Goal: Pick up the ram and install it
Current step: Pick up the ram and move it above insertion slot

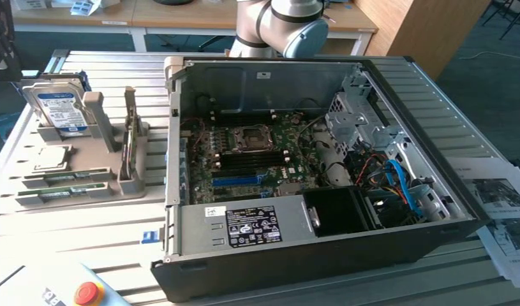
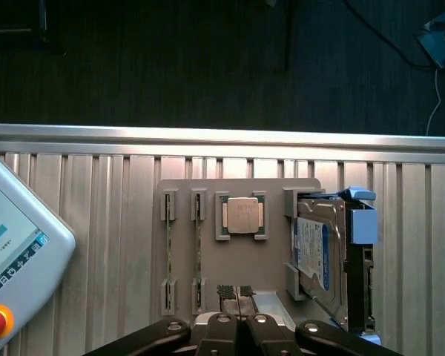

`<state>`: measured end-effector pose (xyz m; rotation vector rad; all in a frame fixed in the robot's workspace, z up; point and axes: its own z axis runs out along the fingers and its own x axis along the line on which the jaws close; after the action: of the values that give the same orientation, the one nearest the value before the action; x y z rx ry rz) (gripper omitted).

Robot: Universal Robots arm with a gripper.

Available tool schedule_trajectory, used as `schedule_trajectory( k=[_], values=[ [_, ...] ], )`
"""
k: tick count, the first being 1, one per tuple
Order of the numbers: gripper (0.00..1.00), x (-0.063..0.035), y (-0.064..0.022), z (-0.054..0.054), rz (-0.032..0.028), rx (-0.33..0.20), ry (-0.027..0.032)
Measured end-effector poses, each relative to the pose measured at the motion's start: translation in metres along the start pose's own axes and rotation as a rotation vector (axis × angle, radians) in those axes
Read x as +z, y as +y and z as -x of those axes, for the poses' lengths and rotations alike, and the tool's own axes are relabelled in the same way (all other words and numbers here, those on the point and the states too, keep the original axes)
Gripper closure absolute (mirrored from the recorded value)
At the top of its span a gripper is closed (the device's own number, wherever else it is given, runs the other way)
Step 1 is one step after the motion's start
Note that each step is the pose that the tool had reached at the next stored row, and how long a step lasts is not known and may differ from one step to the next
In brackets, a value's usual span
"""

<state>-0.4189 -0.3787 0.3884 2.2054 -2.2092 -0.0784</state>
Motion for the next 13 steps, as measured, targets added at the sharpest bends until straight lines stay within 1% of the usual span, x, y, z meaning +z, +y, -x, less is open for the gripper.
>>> schedule_trajectory(
  k=[8,13],
  values=[
    [0.9,0.0,0.0,0.0,0.0001,-0.001,0.0003],
    [0.9,0.0,0.0,0.0,0.0002,-0.007,0.004]
  ],
)
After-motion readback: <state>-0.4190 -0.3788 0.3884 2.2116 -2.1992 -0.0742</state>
